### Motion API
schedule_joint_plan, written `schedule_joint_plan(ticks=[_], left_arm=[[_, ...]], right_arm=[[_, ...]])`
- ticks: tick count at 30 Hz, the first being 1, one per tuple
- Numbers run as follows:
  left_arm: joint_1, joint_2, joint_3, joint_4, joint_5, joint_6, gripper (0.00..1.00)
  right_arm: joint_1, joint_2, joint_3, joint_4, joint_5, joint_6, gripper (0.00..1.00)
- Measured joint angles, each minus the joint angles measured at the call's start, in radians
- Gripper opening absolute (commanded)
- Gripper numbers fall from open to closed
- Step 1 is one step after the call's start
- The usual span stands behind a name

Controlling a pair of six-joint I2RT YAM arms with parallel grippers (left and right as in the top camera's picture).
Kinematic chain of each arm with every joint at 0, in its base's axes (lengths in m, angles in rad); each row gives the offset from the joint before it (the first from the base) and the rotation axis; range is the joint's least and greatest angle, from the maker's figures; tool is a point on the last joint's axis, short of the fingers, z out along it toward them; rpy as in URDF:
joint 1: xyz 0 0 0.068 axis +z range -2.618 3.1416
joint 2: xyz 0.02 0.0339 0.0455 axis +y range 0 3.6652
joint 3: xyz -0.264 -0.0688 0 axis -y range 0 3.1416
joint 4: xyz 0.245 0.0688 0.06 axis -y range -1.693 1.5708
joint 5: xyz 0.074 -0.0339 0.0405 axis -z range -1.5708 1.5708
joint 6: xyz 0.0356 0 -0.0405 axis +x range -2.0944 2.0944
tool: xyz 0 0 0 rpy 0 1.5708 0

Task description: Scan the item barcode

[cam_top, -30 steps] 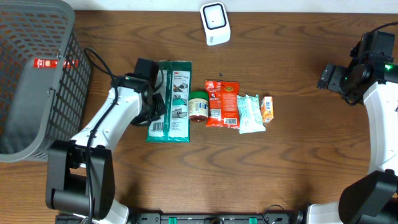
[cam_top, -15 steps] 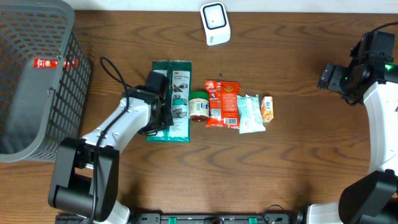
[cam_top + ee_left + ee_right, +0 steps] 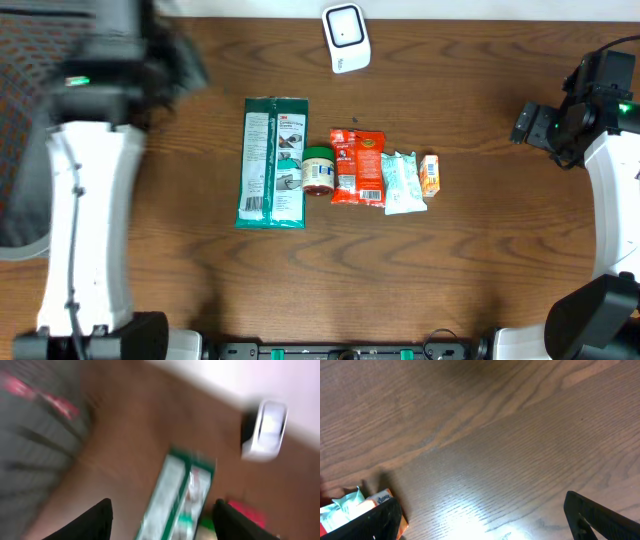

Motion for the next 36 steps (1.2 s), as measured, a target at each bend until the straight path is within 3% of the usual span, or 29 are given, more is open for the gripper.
schedule_joint_plan(ticks=[7, 9, 12, 24, 36], left_arm=[[0.312, 0.005, 0.057, 0.080, -0.021, -0.104, 0.66], [0.393, 0.025, 0.057, 0.093, -0.025, -0.134, 0.73], [0.474, 0.080, 0.057, 0.116, -0.033, -0.163, 0.74], [0.506, 0.398, 0.056, 0.195, -0.022, -0.185, 0.73], [0.504, 0.568, 0.056, 0.276, 0.008, -0.185, 0.73]], right_arm=[[0.000, 0.000, 0.000, 0.000, -0.001, 0.000, 0.99], [0.000, 0.000, 0.000, 0.000, -0.001, 0.000, 0.99], [0.000, 0.000, 0.000, 0.000, -0.001, 0.000, 0.99], [0.000, 0.000, 0.000, 0.000, -0.001, 0.000, 0.99], [0.000, 0.000, 0.000, 0.000, -0.001, 0.000, 0.99]])
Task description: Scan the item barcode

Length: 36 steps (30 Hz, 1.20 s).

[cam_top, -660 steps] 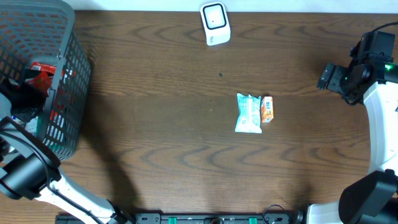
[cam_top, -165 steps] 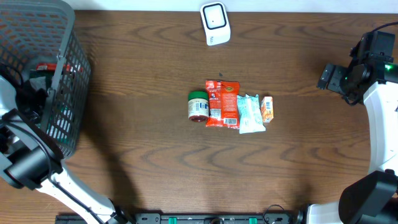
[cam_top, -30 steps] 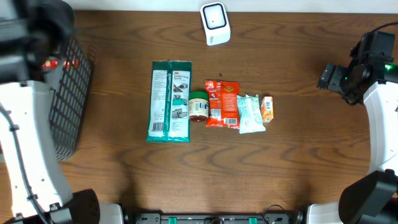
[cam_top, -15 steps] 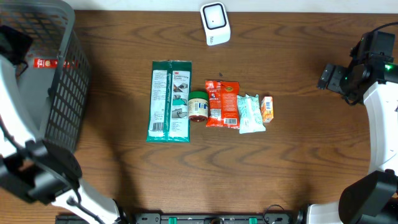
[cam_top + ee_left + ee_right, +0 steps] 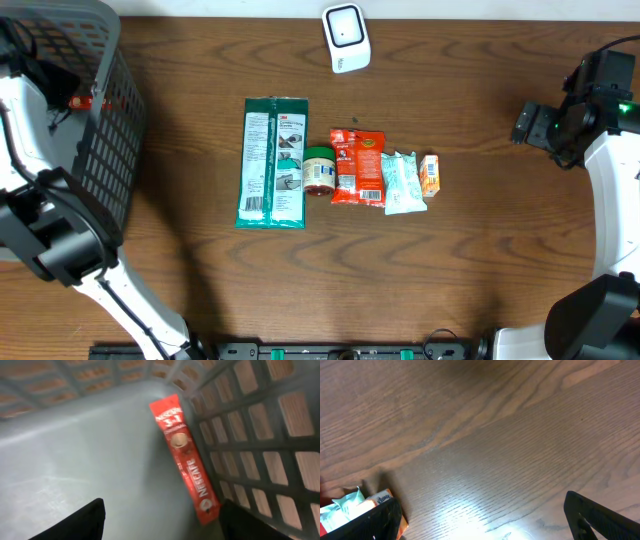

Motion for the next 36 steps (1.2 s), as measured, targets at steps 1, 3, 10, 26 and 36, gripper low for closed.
schedule_joint_plan(ticks=[1, 3, 10, 26, 36], left_arm=[[0.000, 0.014, 0.000, 0.016, 0.016, 0.000, 0.73], [-0.001, 0.037, 0.000, 0.035, 0.048, 0.000, 0.73], [-0.005, 0.064, 0.000, 0.053, 0.095, -0.006, 0.73], [-0.005, 0.157, 0.000, 0.138, 0.108, -0.038, 0.73], [-0.005, 0.158, 0.000, 0.155, 0.106, -0.052, 0.73]], right_arm=[[0.000, 0.000, 0.000, 0.000, 0.000, 0.000, 0.99], [0.000, 0.000, 0.000, 0.000, 0.000, 0.000, 0.99], [0.000, 0.000, 0.000, 0.000, 0.000, 0.000, 0.99], [0.000, 0.000, 0.000, 0.000, 0.000, 0.000, 0.99], [0.000, 0.000, 0.000, 0.000, 0.000, 0.000, 0.99]])
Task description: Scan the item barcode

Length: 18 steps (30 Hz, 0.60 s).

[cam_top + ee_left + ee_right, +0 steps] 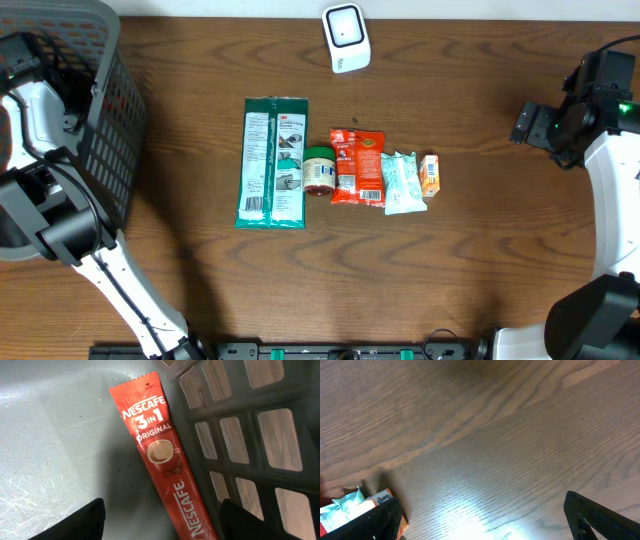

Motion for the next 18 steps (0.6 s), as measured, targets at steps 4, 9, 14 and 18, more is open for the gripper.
schedule_joint_plan(ticks=[4, 9, 14, 18], left_arm=[[-0.002, 0.013, 0.000, 0.009, -0.002, 0.000, 0.73], [-0.006, 0.038, 0.004, 0.024, -0.007, 0.000, 0.73], [-0.010, 0.055, 0.020, 0.010, -0.038, 0.002, 0.55], [-0.010, 0.061, 0.030, -0.030, -0.089, 0.000, 0.53]], right_arm=[[0.000, 0.000, 0.000, 0.000, 0.000, 0.000, 0.99], [0.000, 0.000, 0.000, 0.000, 0.000, 0.000, 0.99], [0.000, 0.000, 0.000, 0.000, 0.000, 0.000, 0.99], [0.000, 0.000, 0.000, 0.000, 0.000, 0.000, 0.99]])
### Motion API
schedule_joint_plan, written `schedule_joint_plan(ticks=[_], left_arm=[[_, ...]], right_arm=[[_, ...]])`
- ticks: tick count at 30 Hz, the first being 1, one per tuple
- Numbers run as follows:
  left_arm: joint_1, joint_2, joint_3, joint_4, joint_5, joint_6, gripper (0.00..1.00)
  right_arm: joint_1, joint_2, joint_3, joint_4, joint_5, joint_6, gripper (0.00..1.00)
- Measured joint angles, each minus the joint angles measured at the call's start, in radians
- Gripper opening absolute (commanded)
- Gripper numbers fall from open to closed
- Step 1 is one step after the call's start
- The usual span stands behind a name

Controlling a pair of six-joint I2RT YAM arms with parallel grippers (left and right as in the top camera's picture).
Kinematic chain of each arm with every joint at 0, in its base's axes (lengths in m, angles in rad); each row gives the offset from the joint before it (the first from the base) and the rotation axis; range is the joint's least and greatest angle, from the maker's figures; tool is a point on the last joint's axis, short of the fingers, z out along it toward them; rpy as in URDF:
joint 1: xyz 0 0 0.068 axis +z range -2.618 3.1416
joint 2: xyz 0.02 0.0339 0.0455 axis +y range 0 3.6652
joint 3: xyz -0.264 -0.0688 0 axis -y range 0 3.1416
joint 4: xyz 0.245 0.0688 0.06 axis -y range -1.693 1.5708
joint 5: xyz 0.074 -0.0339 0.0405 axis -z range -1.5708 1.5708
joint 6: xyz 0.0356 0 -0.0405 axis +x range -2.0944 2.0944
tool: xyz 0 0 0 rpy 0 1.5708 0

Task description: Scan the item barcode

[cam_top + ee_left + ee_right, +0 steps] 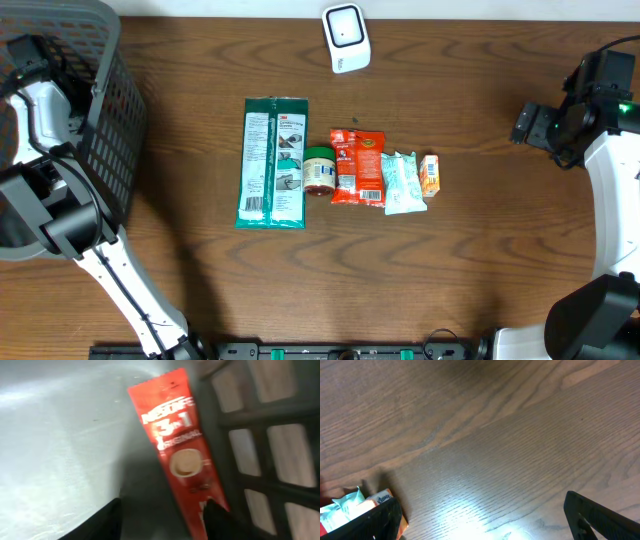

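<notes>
A red Nescafe 3 in 1 sachet (182, 455) lies flat on the grey floor of the basket (280, 445), close along its mesh wall. My left gripper (162, 522) is low over the sachet's lower end with its jaws open. Its right finger (217, 522) covers the sachet's bottom edge, and the view is blurred. The white scanner (346, 37) stands at the table's back edge. My right gripper (480, 520) hangs open over bare wood at the far right, holding nothing.
The grey mesh basket (110, 130) fills the table's left end. A row lies mid-table: a green pack (272, 160), a small jar (318, 170), a red packet (357, 167), a tissue pack (403, 183) and an orange box (430, 174).
My left gripper's fingers stand closer together than before, and the sachet has shifted right and lower in its view, reaching the right finger. The right arm has not moved.
My left arm was first in blurred motion above the table near the green pack. Then it was inside the basket with the sachet in view at a distance. Then it was close over the sachet, and now its narrowed fingers are at the sachet's lower end.
</notes>
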Motion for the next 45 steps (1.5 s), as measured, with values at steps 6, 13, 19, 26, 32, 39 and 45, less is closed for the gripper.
schedule_joint_plan(ticks=[6, 13, 19, 26, 32, 39, 45], left_arm=[[-0.003, 0.000, 0.005, -0.046, -0.050, 0.004, 0.53], [0.010, 0.000, 0.019, -0.077, 0.020, 0.005, 0.12], [0.012, -0.005, 0.020, -0.078, 0.087, 0.003, 0.07], [0.013, -0.014, 0.020, -0.036, 0.171, -0.004, 0.07], [0.020, -0.014, 0.020, -0.008, 0.253, -0.029, 0.07], [0.037, -0.015, 0.020, 0.043, 0.279, -0.039, 0.07], [0.037, -0.018, 0.008, 0.099, 0.280, -0.046, 0.07]], right_arm=[[0.000, 0.000, 0.000, 0.000, 0.000, 0.000, 0.99], [0.000, 0.000, 0.000, 0.000, 0.000, 0.000, 0.99], [0.000, 0.000, 0.000, 0.000, 0.000, 0.000, 0.99], [0.000, 0.000, 0.000, 0.000, 0.000, 0.000, 0.99], [0.000, 0.000, 0.000, 0.000, 0.000, 0.000, 0.99], [0.000, 0.000, 0.000, 0.000, 0.000, 0.000, 0.99], [0.000, 0.000, 0.000, 0.000, 0.000, 0.000, 0.99]])
